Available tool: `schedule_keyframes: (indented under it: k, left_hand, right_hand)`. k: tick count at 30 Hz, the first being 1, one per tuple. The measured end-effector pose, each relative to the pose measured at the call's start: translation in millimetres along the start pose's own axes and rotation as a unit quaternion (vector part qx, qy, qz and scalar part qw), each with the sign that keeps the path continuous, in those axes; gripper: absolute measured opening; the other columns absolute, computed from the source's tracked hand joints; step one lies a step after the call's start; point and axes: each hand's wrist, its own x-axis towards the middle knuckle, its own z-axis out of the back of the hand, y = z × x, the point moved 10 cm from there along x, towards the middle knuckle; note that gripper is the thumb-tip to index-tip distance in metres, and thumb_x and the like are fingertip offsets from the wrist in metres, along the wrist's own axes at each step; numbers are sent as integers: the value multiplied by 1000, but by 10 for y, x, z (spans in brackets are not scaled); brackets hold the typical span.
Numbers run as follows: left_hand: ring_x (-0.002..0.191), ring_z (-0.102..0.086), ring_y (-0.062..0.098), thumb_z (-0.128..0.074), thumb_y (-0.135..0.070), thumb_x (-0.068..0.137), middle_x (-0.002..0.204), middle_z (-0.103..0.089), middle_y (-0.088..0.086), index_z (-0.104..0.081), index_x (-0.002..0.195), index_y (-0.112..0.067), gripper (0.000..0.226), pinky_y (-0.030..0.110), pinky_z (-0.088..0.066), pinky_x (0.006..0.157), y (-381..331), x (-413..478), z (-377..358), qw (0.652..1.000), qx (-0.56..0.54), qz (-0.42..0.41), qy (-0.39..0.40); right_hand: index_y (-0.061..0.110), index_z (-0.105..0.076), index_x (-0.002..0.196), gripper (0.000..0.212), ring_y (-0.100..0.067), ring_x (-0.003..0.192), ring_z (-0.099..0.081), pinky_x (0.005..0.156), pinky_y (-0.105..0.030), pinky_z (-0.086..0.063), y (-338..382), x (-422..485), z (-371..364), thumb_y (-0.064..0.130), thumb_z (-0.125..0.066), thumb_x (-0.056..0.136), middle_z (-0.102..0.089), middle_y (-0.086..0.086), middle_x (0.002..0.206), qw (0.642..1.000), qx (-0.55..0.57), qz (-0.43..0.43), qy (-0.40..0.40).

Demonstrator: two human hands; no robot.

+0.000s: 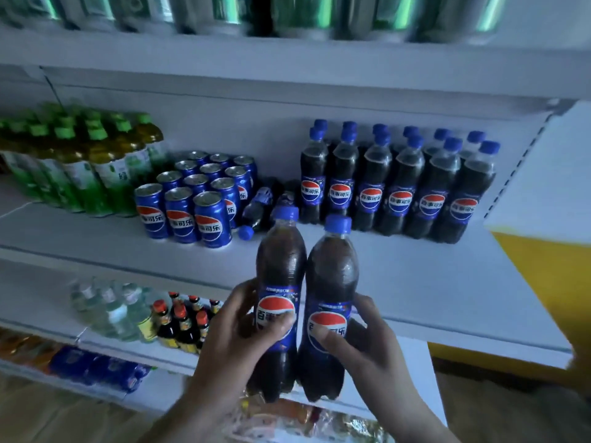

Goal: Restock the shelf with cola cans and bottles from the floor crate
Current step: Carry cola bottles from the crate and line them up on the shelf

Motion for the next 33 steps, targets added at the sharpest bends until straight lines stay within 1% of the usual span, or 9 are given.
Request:
schedule_keyframes:
  k: [2,5,9,13,16,24,28,31,33]
  left_hand:
    - [93,-75,23,-83,-25,78,106,-76,5,-65,120,-30,46,26,-60,72,-139,241,-17,999,7,-28,19]
    - [99,-74,17,-82,-13,79,110,-76,3,-63,124,-23,49,23,-57,79,-256,604,-22,998,11,-63,26]
    - [106,-73,15,-85,-10,75,114,-76,-2,-62,127,-20,57,31,-59,90,-246,1014,-56,995,31,-82,39]
    - [113,-70,17,-92,-25,72,122,-73,-3,-58,134,-22,71,43,-55,97,-87,1338,-110,992,72,-89,59]
    - [110,-71,15,-91,-21,73,117,-75,-4,-59,129,-19,65,47,-56,98,31,1408,-143,990,85,-95,53]
    - [109,-68,2,-88,-30,67,118,-71,-19,-55,126,-28,68,19,-54,90,116,1420,-96,983,134,-114,50]
    - [105,-62,-5,-83,-57,66,106,-69,-24,-55,117,-35,63,7,-44,84,-36,1406,-56,951,267,-152,40]
    - [104,-54,-9,-80,-65,66,104,-62,-23,-55,114,-33,63,1,-39,82,-136,1386,-56,919,352,-175,33]
    - [102,-53,-10,-82,-64,65,105,-61,-22,-54,113,-33,63,1,-39,79,-153,1402,-77,916,362,-169,35]
  right_hand:
    - [28,-58,130,49,-47,61,-64,46,-50,-49,71,174,18,24,-79,86,-67,-28,93,999,-7,18,-26]
    - [28,-60,128,47,-38,67,-67,48,-50,-52,256,483,88,22,-80,86,-66,-25,100,994,-62,68,-51]
    - [25,-63,125,45,-17,104,-71,84,-26,-56,366,832,208,9,-80,86,-72,-1,115,982,-131,112,-80]
    - [21,-61,129,47,-14,114,-68,103,-38,-53,263,1072,302,4,-76,88,-73,5,119,976,-161,118,-90]
    - [23,-59,134,48,-13,115,-67,106,-43,-51,193,1122,355,4,-73,91,-72,6,122,975,-158,117,-100]
    - [29,-51,142,49,-4,118,-65,97,-21,-50,-12,1192,343,16,-66,98,-69,20,125,965,-216,114,-97]
    - [27,-54,142,49,-8,122,-61,102,-34,-51,-305,1129,447,22,-70,95,-64,18,130,946,-288,103,-110]
    - [26,-56,138,50,-4,118,-59,94,-27,-51,-307,1050,491,33,-72,91,-58,17,126,915,-352,123,-153]
    - [25,-55,137,54,-4,113,-59,86,-24,-52,-264,1036,463,44,-69,89,-56,15,122,894,-393,130,-172]
